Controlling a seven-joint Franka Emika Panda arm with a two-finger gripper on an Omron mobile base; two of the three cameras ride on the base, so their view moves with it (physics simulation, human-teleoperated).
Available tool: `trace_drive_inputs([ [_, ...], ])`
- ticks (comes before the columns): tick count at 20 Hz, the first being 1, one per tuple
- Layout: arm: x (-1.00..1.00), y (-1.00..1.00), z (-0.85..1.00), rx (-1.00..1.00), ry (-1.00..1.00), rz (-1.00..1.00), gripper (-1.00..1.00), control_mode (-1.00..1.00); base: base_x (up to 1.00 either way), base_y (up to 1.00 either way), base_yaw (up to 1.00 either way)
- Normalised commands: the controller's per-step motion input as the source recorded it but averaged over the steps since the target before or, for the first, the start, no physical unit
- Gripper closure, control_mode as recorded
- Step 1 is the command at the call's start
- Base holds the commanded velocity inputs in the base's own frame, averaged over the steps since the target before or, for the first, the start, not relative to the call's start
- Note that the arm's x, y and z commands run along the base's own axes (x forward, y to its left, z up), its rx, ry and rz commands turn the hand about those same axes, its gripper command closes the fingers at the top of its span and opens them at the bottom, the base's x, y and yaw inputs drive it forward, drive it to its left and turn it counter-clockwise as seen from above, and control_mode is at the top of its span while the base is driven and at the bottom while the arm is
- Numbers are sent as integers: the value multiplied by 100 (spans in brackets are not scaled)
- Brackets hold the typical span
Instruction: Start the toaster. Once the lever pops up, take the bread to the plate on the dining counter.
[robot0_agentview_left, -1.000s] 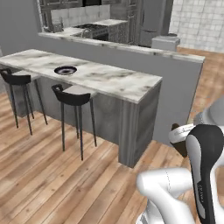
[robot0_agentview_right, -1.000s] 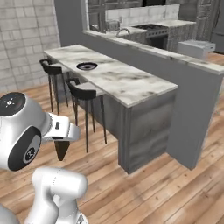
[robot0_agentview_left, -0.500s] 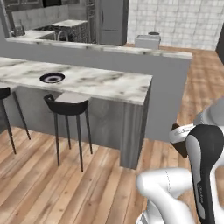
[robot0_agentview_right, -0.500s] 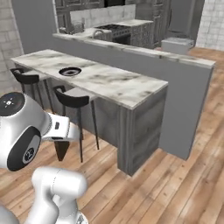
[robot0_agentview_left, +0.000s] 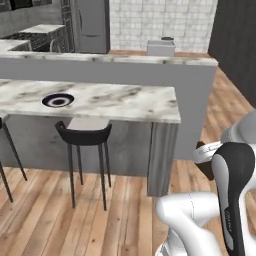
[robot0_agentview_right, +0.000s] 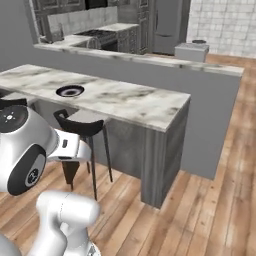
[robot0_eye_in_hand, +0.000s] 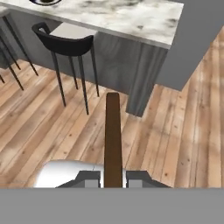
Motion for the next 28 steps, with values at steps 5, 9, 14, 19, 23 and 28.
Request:
trace_drive_inputs([
  [5,0,0,0,0,0,0,100,100,15,85,-33],
  [9,0,0,0,0,0,0,100,100,15,87,-34],
  [14,0,0,0,0,0,0,100,100,23,92,-35],
  [19,0,0,0,0,0,0,100,100,10,90,-33],
  [23,0,0,0,0,0,0,100,100,13,88,-31],
  [28,0,0,0,0,0,0,100,100,17,86,-28],
])
